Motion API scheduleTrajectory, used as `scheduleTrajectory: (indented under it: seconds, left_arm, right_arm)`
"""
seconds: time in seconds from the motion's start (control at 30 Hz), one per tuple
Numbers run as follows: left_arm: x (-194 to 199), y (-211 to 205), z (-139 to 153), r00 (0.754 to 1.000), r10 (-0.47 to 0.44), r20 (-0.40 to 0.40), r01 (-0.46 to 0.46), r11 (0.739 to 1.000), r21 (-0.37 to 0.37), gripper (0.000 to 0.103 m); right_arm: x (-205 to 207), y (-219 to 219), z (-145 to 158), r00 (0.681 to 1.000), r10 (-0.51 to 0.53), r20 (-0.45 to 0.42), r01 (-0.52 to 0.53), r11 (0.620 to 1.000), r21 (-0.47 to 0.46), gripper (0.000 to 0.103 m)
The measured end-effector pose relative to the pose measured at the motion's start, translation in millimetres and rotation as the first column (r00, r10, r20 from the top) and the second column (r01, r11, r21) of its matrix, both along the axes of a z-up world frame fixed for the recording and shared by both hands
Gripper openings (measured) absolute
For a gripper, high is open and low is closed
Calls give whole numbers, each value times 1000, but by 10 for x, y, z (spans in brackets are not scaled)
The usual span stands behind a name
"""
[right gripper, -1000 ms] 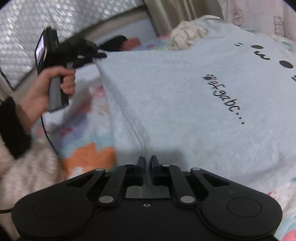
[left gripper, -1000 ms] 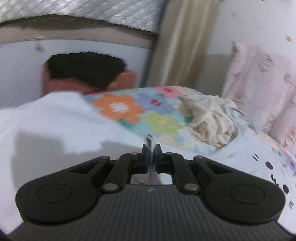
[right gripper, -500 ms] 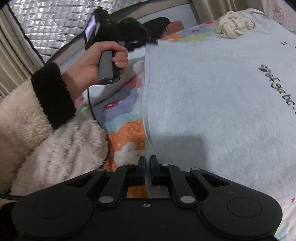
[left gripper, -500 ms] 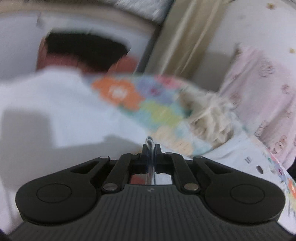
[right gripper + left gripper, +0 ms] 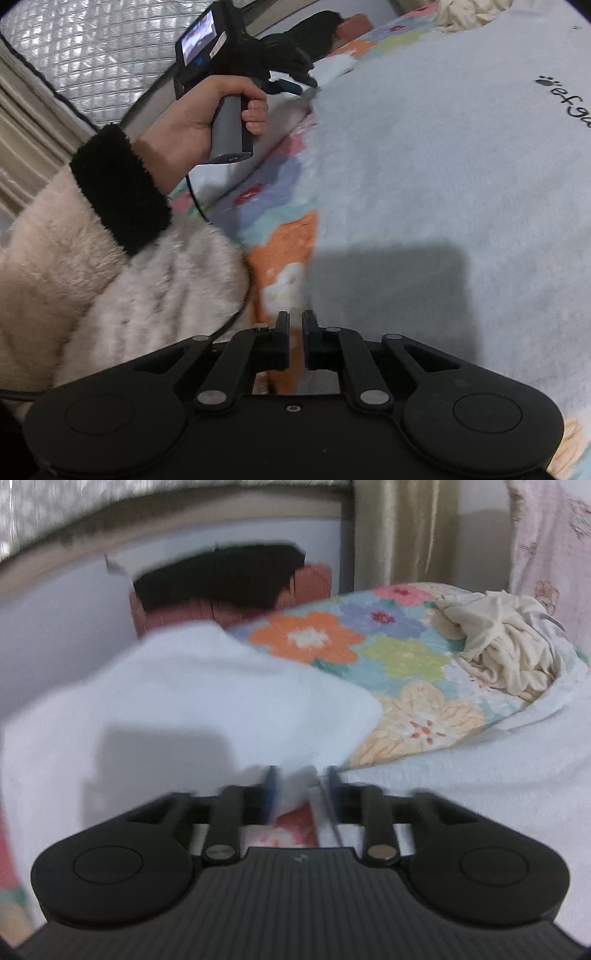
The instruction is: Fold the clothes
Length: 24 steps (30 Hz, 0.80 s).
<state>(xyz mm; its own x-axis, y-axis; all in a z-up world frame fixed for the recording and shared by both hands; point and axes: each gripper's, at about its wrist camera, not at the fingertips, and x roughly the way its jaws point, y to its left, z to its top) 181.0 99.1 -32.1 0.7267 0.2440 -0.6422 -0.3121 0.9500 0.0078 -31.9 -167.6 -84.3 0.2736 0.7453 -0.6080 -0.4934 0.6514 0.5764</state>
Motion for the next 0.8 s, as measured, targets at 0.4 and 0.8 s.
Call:
scheduleTrajectory:
  seconds: [0.4, 0.8]
  left_arm:
    - [-695, -961, -44, 871, -451, -195, 418, 888, -191, 74]
    - [-1441, -1855, -351, 565, -753, -337, 754, 637, -161, 82]
  right_arm:
    - [115, -927, 213, 947, -318, 53, 322, 939, -118, 49]
    - [79, -1756, 145, 769, -603, 210, 634, 683, -362, 54]
